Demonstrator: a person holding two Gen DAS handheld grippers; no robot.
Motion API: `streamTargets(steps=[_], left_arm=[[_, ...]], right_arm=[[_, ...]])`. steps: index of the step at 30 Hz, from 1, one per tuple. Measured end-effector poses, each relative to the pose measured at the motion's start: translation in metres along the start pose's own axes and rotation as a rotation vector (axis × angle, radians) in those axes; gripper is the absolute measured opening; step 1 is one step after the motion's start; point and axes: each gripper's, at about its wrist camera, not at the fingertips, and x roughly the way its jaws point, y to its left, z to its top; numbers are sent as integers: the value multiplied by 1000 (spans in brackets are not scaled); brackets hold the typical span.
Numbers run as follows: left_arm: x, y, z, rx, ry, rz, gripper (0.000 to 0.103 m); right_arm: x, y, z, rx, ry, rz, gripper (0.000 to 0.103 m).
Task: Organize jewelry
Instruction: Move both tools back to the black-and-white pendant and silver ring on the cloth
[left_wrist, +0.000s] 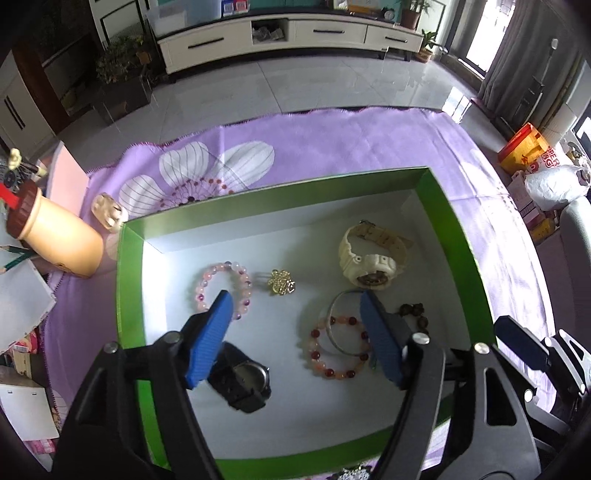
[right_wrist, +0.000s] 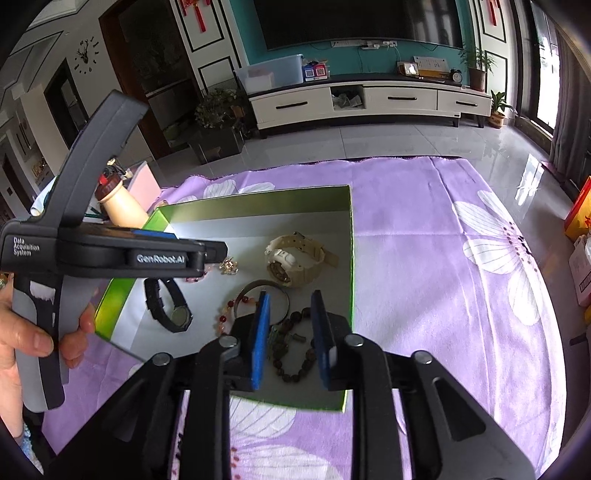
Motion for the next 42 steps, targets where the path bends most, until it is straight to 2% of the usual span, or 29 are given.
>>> streamTargets(steps=[2,6,12,18,21,26,31,36,37,38,39,42], left_arm=[[-18,0,-8,10,-40,-1,75],[-55,3,-31,26,-121,-40,79],[-90,6,-85,41,-162,-93,82],[-83,29,-153,-44,-145,-131,83],[-67,54,-188,-162,-94,-176,83],[-55,84,-228,-235,-47,-137,83],[-51,98,-245,-249,-28,-99,83],[-49,102,-248,-232,-37,-85,83],[-47,101,-247,-232,-32,-92,83],[-46,100,-247,-233,-29,-98,83],[-44,98,-246,-230,-28,-101,83],[-39,85,-241,-199,-29,-103,83]], right_arm=[[-14,1,-9,1,-18,13,37],[-33,6,-28,-15,-20,38,38],[-51,19,-65,-36,19,92,38],[-49,42,-112,-78,107,138,38],[-38,61,-133,-105,157,148,38],[-21,86,-148,-164,180,130,38],[1,97,-150,-195,191,67,38],[12,106,-152,-241,173,18,38],[13,108,-153,-253,169,7,36],[14,110,-154,-268,164,1,27],[14,111,-155,-284,158,-11,23],[13,111,-156,-292,154,-12,20]])
